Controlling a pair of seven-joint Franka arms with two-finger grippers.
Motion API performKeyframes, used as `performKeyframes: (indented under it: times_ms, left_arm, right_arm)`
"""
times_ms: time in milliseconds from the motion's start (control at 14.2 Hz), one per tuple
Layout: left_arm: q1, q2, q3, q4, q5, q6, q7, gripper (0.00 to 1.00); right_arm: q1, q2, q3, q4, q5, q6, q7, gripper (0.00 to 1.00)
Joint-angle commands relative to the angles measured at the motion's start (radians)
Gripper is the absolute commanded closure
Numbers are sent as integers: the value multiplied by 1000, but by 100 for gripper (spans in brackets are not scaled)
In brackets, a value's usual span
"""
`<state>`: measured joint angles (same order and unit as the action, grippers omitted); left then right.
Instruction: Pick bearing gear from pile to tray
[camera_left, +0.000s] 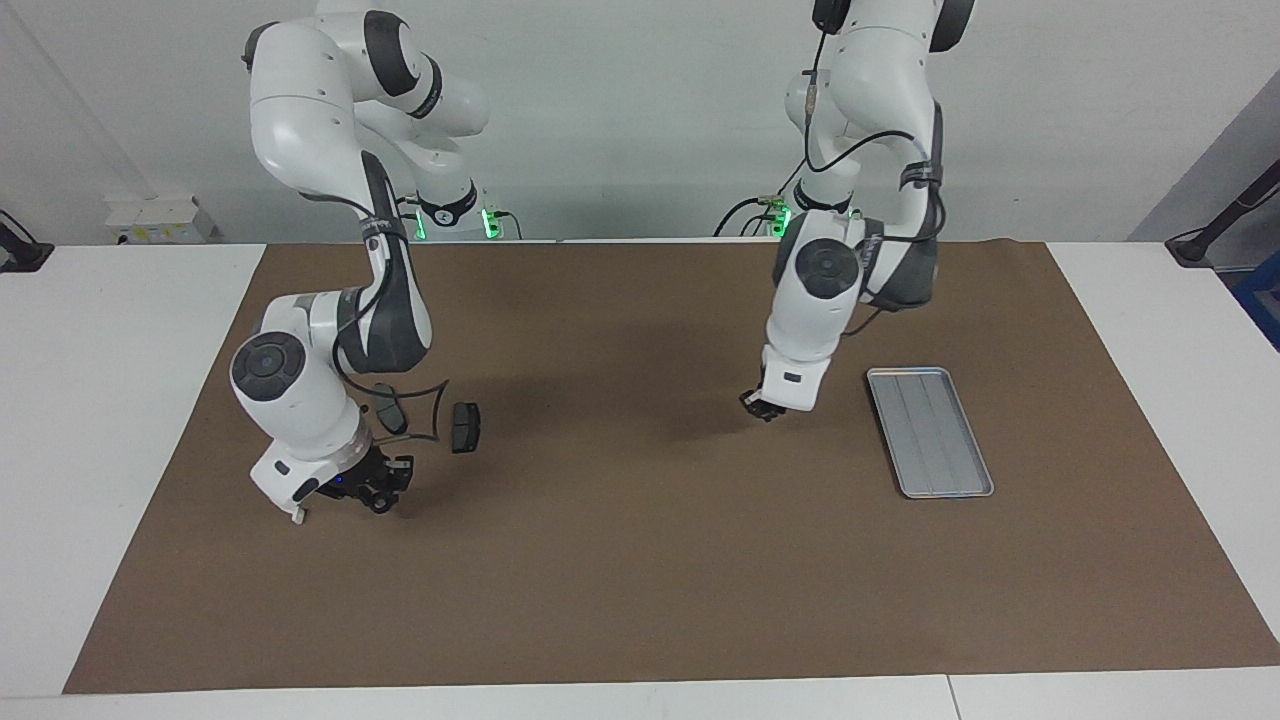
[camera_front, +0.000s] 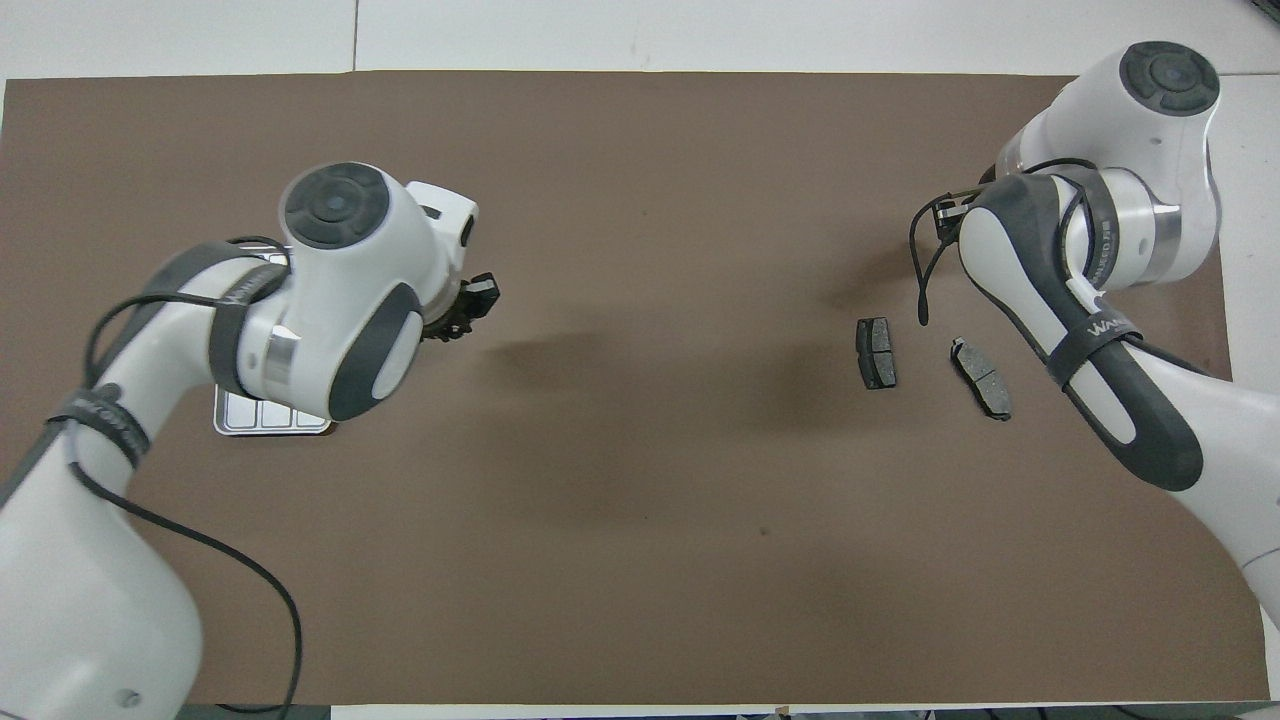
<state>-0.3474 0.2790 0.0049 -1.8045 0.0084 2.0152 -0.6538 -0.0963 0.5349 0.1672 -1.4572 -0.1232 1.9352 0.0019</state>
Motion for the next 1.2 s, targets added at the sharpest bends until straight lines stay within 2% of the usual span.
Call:
performKeyframes:
  times_ms: [0, 141, 212, 353, 494, 635, 776, 918, 1129]
  left_arm:
    - [166, -55, -11, -48, 8, -15, 323, 78]
    - [272, -57, -13, -65, 7, 22, 590, 78]
    - [307, -67, -13, -93, 7, 33, 690, 78]
    - [320, -86, -13, -140, 7, 62, 770, 77]
    - [320, -107, -11, -212, 7, 124, 801, 77]
    - [329, -132, -11, -297, 7, 196, 803, 77]
    - [341, -147, -13, -328, 5, 201, 801, 76]
    - [343, -161, -11, -354, 4, 197, 795, 75]
    - [357, -173, -13, -392, 1, 209, 793, 75]
  right_arm:
    - [77, -61, 12, 118, 23, -248, 181, 100]
    - [189, -78, 23, 210, 81, -378, 435, 100]
    - [257, -78, 23, 239, 103, -395, 592, 100]
    - [379, -78, 28, 256, 123, -366, 871, 100]
    - [473, -72, 29, 255, 135, -308, 1073, 100]
    - [571, -38, 28, 253, 122, -254, 1185, 100]
    - [595, -12, 28, 242, 112, -190, 1245, 100]
    - [644, 52, 26, 239, 77, -160, 1294, 100]
    - [679, 143, 26, 215, 1, -14, 1388, 100]
